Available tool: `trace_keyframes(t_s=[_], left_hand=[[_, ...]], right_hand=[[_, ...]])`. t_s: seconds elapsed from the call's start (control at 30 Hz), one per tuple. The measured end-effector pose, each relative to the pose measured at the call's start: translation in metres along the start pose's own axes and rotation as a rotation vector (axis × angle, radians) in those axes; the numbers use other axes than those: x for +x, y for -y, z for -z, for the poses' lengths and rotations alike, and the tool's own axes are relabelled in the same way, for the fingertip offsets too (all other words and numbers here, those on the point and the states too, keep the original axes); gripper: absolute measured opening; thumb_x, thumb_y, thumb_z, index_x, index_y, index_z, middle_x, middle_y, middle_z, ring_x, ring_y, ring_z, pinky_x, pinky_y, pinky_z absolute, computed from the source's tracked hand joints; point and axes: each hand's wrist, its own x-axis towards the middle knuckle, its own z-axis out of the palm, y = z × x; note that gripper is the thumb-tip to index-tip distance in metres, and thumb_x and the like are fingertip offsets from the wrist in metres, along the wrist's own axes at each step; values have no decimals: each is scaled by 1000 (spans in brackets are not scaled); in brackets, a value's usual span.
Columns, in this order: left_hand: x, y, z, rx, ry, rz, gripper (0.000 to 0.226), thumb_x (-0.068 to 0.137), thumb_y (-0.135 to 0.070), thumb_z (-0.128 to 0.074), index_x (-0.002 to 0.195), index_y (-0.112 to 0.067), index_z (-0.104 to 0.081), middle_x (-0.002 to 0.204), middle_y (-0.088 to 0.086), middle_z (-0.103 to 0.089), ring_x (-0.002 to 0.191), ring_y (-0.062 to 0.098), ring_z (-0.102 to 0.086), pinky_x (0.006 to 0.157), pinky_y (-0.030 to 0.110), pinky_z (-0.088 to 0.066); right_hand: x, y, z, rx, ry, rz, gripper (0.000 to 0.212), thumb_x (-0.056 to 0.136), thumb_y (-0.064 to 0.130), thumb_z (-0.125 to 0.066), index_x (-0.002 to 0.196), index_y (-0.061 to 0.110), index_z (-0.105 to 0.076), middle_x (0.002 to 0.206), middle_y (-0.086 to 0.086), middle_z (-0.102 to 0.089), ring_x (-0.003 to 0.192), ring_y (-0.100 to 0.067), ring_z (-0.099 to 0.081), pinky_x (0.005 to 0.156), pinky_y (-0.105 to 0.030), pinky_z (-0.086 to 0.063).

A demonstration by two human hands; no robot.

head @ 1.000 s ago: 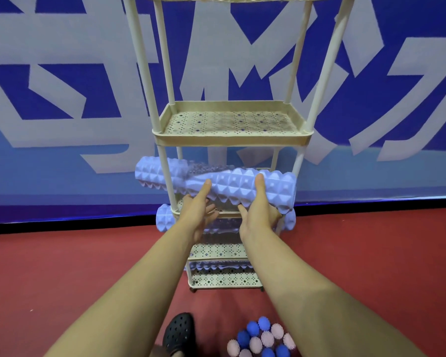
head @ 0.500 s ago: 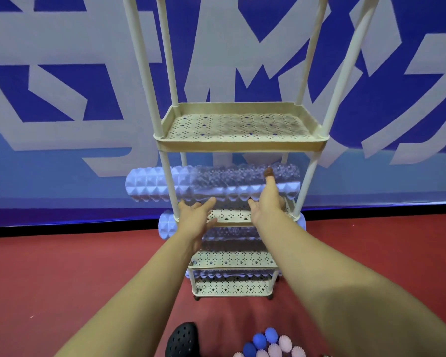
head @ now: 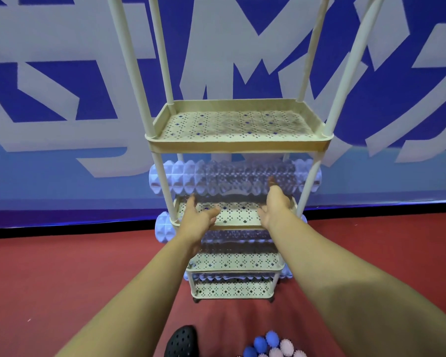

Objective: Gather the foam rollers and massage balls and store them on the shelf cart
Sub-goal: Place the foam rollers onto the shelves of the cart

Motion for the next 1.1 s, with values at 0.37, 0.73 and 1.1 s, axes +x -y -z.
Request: trace_keyframes(t_s=[0.37,0.73,1.1], left_hand=[[-22,4,-8,307,-30,-222,67,99,-31,-63,158,-33,-31,163,-2,-35,145,19,-41,119,46,-36],[-112,45,-128,909,341,-565,57,102,-51,-46,154,-29,-42,164,-6,-34,150,11,-31,122,36,-28],[-141,106,-298,1222,749,-721,80,87,-70,-32,150,-23,-48,160,6,-39,143,27,-44,118,44,-34]], right_hand=[[-18,-13,36,-738,200,373,81,96,54,-55,159,14,-24,142,1,-51,135,-27,-50,108,-44,-39],[-50,5,242,-1603,208,984,53,100,38,-51,151,23,-45,160,3,-39,140,-22,-47,114,-39,-39],[-33,-19,482,-1784,5,423,60,105,47,-42,157,19,-32,164,-1,-31,147,-25,-37,118,-39,-32]])
